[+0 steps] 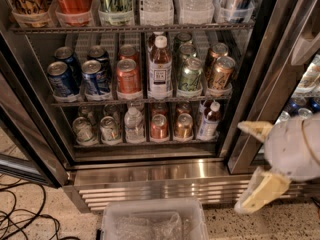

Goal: Pick 7up can from bottom shelf of fridge

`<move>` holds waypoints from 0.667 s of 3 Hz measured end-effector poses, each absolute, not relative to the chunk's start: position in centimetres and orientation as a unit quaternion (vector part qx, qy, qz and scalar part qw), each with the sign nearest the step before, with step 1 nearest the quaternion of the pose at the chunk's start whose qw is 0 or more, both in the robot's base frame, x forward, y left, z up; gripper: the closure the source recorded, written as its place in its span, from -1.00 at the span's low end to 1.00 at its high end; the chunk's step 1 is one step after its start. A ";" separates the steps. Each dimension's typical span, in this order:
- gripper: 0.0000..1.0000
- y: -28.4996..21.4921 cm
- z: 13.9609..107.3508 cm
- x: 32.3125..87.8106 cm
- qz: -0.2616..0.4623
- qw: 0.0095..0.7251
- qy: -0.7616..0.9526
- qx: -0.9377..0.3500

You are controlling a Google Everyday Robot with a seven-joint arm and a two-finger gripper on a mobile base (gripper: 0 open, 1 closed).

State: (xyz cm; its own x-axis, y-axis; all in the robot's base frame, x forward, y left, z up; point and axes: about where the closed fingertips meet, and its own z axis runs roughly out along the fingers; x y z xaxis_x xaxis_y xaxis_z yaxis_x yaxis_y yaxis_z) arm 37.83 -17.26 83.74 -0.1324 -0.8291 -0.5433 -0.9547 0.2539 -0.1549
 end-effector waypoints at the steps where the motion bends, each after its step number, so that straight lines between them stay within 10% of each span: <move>1: -1.00 -12.3 79.1 35.5 0.168 0.323 0.737 -0.569; 2: -1.00 -7.8 73.8 33.1 0.224 0.359 0.750 -0.508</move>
Offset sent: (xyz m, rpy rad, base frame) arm -0.0422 0.2123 -0.1326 0.7649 0.0467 -0.3133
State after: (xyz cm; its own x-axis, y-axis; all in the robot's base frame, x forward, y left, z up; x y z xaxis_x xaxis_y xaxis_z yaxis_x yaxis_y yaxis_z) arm 33.07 -7.84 73.76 -0.2257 -0.6020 -0.7660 -0.9231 0.3835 -0.0294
